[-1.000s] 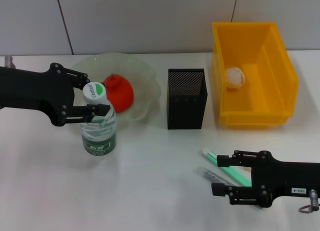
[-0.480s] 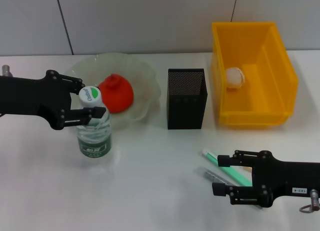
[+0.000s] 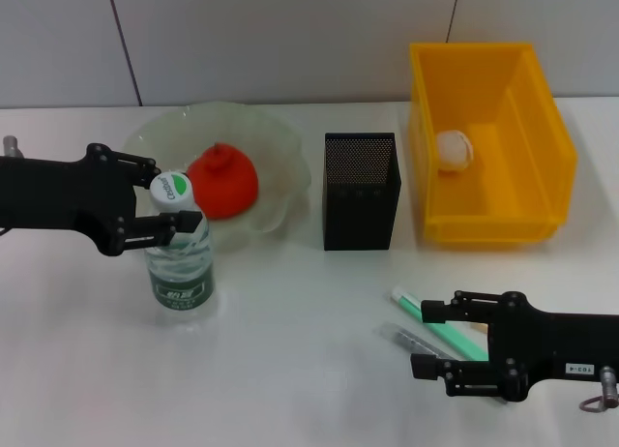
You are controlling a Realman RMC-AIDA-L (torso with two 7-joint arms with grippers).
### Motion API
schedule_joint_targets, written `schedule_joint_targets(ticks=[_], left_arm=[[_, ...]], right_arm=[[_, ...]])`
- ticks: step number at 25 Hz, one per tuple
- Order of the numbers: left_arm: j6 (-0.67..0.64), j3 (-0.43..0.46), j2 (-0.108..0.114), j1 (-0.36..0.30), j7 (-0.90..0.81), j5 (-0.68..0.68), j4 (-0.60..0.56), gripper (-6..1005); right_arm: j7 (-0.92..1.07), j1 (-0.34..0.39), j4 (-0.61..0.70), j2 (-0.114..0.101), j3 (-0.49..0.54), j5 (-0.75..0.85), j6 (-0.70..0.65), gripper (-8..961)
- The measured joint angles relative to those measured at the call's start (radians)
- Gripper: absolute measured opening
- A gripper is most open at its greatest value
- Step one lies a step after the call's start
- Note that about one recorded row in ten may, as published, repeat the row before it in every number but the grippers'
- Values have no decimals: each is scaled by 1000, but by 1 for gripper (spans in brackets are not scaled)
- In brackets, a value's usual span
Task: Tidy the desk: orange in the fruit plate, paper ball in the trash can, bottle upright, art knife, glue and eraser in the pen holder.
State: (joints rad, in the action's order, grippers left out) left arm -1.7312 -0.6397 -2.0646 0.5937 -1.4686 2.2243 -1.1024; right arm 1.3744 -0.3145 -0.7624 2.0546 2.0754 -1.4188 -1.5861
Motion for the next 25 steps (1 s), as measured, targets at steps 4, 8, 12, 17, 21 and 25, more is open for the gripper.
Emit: schedule_joint_targets(ticks=[4, 8, 12, 17, 21, 25], left_arm=[[2, -5, 0, -3, 0, 0, 5, 462], [1, -28, -2, -10, -2, 0, 4, 463], [0, -41, -4, -15, 0, -10, -1, 463], [1, -46, -4, -22, 2, -45, -3, 484], [4, -49, -2, -28, 5, -67, -4, 566], [2, -46, -2, -29, 11, -76, -12, 648]], right_arm=[[0, 0, 0, 0, 1, 0, 0, 737], [0, 0, 0, -1, 2, 0, 0, 737], [0, 0, 0, -1, 2, 0, 0, 737], [0, 0, 0, -1, 2, 0, 0, 738], [0, 2, -1, -1, 2, 0, 0, 738], [0, 4, -3, -2, 2, 0, -2, 738]])
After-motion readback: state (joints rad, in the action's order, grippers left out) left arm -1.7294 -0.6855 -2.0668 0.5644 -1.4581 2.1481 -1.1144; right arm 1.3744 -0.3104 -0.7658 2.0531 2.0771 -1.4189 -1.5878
